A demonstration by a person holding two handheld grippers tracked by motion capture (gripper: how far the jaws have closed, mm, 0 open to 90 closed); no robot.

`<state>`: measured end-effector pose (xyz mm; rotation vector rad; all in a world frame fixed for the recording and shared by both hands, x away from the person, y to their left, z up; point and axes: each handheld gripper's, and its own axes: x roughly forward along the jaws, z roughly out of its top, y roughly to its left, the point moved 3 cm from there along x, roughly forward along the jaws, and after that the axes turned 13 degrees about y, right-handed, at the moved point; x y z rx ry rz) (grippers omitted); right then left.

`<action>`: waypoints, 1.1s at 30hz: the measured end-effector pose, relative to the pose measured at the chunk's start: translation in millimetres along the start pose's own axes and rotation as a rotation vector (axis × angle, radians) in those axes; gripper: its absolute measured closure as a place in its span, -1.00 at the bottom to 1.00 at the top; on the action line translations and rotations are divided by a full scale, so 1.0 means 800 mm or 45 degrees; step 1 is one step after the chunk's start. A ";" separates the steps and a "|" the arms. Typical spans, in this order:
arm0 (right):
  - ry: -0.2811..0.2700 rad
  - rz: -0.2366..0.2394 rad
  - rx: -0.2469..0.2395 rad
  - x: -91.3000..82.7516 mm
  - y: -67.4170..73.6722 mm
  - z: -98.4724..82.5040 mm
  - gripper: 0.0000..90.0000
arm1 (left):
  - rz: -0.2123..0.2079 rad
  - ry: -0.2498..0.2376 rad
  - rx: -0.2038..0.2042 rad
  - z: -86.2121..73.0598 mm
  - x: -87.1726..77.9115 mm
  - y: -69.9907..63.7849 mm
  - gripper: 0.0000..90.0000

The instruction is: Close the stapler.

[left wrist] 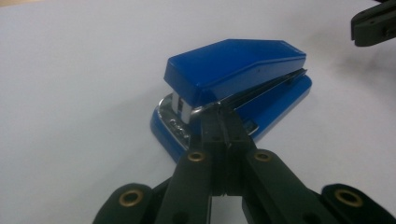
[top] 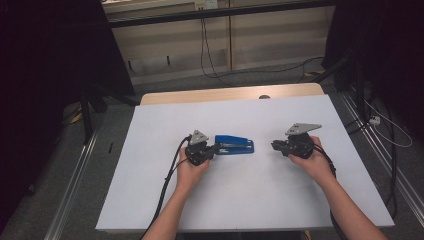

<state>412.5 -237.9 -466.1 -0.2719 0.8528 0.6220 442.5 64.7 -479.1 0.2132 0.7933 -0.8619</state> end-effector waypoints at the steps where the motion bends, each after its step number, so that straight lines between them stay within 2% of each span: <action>1: 0.000 0.006 -0.004 0.000 0.000 0.000 0.76 | -0.008 -0.008 -0.011 0.000 -0.001 -0.001 1.00; 3: -0.006 0.008 0.001 0.000 0.002 -0.001 0.66 | -0.005 -0.019 -0.010 0.001 -0.005 -0.002 1.00; 10: -0.029 0.013 0.012 -0.001 0.011 0.002 0.39 | -0.011 -0.037 -0.039 -0.003 -0.023 0.000 0.80; 14: -0.044 0.016 0.015 -0.004 0.016 0.002 0.27 | -0.010 -0.063 -0.058 -0.003 -0.034 0.000 0.51; 16: -0.053 0.018 0.025 -0.006 0.018 0.001 0.19 | -0.017 -0.078 -0.058 -0.003 -0.039 -0.001 0.44; 19: -0.058 0.016 0.031 -0.010 0.021 -0.002 0.09 | -0.021 -0.079 -0.064 -0.006 -0.045 -0.001 0.24; 23: -0.069 0.020 0.044 -0.015 0.024 -0.009 -0.03 | -0.012 -0.078 -0.078 -0.009 -0.052 0.000 0.05; 28: -0.071 0.020 0.054 -0.019 0.029 -0.018 -0.14 | -0.007 -0.083 -0.065 -0.012 -0.063 -0.001 -0.13; 33: -0.071 0.014 0.034 -0.025 0.036 -0.025 -0.20 | 0.014 -0.092 -0.066 -0.017 -0.074 0.002 -0.35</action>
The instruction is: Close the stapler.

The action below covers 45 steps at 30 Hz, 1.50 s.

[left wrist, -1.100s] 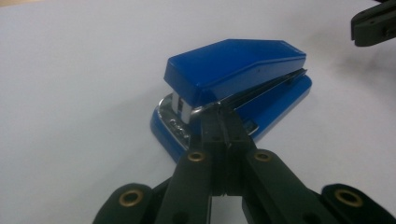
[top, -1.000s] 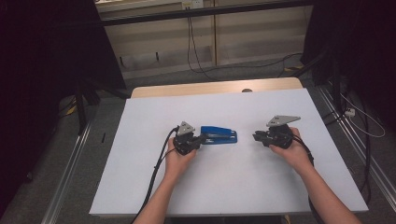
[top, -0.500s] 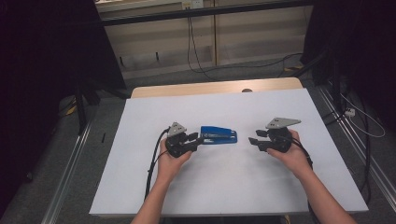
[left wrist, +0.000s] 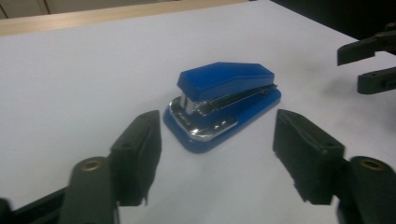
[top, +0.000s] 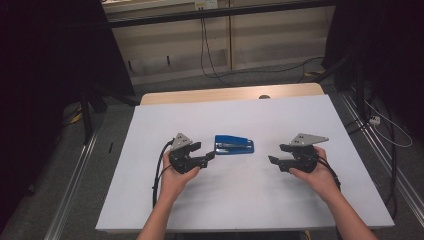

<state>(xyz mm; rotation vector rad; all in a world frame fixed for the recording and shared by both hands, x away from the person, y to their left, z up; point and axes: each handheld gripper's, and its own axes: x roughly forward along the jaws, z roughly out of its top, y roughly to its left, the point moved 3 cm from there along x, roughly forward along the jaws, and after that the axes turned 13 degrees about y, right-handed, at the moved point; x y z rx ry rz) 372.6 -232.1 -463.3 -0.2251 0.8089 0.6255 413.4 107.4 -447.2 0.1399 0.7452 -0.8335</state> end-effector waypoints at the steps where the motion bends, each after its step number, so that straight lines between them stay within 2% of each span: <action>1: -0.002 0.003 0.000 -0.001 0.001 -0.001 -0.23 | 0.000 -0.001 -0.003 -0.001 -0.002 0.001 -0.37; 8: -0.008 -0.009 0.012 -0.011 0.003 -0.011 -0.32 | 0.010 -0.004 -0.001 -0.005 -0.014 0.003 -0.55; 19: -0.003 -0.007 0.022 -0.020 0.007 -0.022 -0.40 | 0.021 -0.013 -0.022 -0.015 -0.028 0.009 -0.70; 25: 0.003 -0.011 0.003 -0.023 0.010 -0.028 -0.42 | 0.026 -0.022 -0.007 -0.022 -0.036 0.013 -0.75; 31: 0.013 -0.001 0.006 -0.026 0.012 -0.032 -0.43 | 0.020 -0.011 -0.013 -0.027 -0.042 0.016 -0.77; 36: 0.017 -0.009 0.007 -0.030 0.011 -0.037 -0.44 | 0.031 -0.008 0.001 -0.032 -0.048 0.018 -0.78; 45: 0.006 -0.021 0.013 -0.038 0.012 -0.042 -0.47 | 0.032 -0.004 -0.007 -0.040 -0.060 0.022 -0.79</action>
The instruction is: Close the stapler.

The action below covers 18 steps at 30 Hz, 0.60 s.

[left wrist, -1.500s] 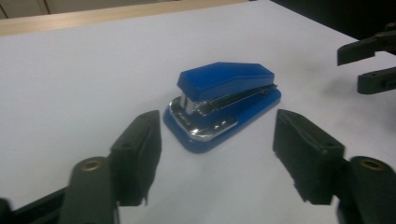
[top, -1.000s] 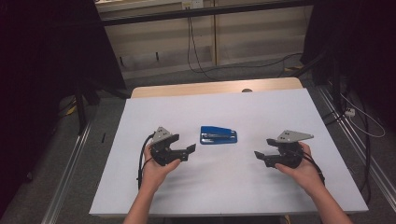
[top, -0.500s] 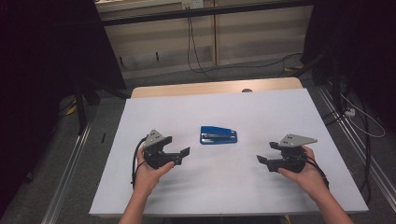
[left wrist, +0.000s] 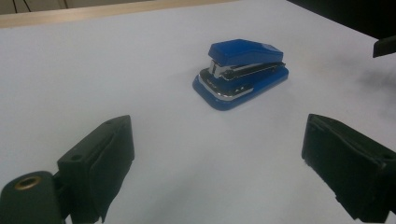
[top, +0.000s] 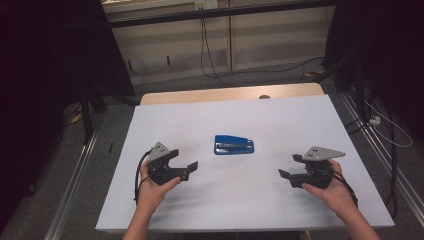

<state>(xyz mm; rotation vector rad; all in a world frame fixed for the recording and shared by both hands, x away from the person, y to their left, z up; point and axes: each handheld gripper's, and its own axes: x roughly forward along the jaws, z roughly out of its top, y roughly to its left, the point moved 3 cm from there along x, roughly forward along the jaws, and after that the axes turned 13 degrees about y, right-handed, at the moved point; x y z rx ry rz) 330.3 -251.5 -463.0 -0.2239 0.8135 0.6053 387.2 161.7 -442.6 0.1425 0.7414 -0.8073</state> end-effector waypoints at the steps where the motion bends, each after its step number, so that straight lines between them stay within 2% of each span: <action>1: 0.001 -0.001 -0.002 -0.001 0.000 -0.001 -0.47 | 0.003 -0.003 0.000 -0.001 -0.002 0.001 -0.79; 18: 0.000 -0.015 0.006 -0.011 0.000 -0.009 -0.50 | 0.008 -0.017 -0.014 -0.019 -0.027 0.011 -0.81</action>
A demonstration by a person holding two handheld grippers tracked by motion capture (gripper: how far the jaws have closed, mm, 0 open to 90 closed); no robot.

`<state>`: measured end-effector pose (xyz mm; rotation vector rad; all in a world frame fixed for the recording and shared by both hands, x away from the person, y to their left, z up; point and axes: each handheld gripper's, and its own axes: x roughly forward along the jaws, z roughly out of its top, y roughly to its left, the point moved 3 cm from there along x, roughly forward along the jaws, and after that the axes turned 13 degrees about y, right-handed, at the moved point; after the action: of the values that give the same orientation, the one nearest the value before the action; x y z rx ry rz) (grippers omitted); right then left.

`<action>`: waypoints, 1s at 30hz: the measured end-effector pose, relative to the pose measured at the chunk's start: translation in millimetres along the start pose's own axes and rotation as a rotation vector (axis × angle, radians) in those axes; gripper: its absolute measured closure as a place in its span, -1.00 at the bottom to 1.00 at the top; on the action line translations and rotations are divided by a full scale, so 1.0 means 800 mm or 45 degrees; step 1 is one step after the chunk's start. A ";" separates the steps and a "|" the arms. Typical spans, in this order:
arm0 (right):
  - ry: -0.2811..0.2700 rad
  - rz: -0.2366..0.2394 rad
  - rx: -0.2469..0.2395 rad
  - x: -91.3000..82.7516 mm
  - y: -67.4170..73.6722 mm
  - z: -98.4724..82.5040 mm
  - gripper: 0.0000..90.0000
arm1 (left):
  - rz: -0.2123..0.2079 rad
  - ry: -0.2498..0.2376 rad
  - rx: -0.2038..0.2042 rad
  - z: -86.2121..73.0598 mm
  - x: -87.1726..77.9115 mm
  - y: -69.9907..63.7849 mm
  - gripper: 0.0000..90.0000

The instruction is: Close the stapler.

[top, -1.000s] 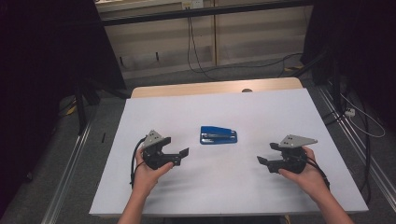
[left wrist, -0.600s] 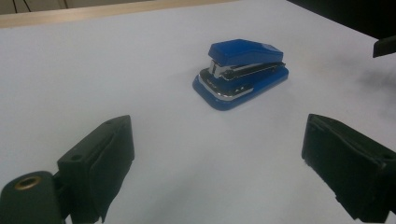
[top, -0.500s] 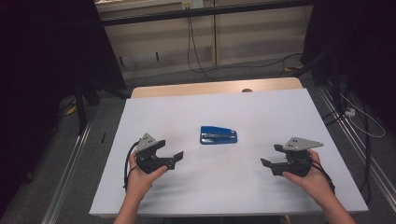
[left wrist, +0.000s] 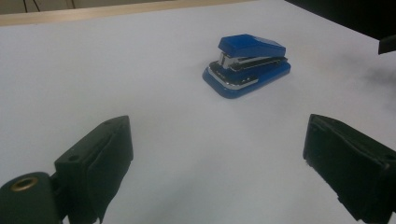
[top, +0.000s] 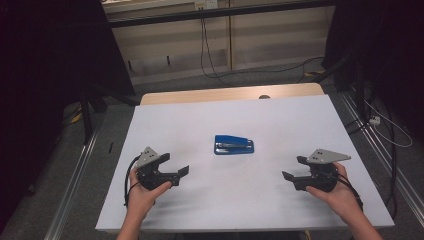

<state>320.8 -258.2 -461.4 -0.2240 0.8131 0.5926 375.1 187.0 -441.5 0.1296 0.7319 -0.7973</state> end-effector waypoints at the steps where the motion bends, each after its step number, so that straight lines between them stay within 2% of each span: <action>1: 0.001 0.000 -0.002 0.000 0.000 0.000 -0.50 | -0.001 -0.002 0.005 -0.001 -0.001 0.001 -0.81; 13: -0.001 -0.004 -0.001 -0.004 0.000 -0.003 -0.50 | 0.020 0.006 -0.006 -0.012 -0.014 0.010 -0.82; 30: 0.002 -0.015 0.008 -0.015 -0.003 -0.015 -0.50 | 0.010 0.011 -0.004 -0.018 -0.021 0.011 -0.83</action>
<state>308.8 -269.9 -460.8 -0.2236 0.8146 0.5788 365.6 209.0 -443.0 0.1331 0.7400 -0.7890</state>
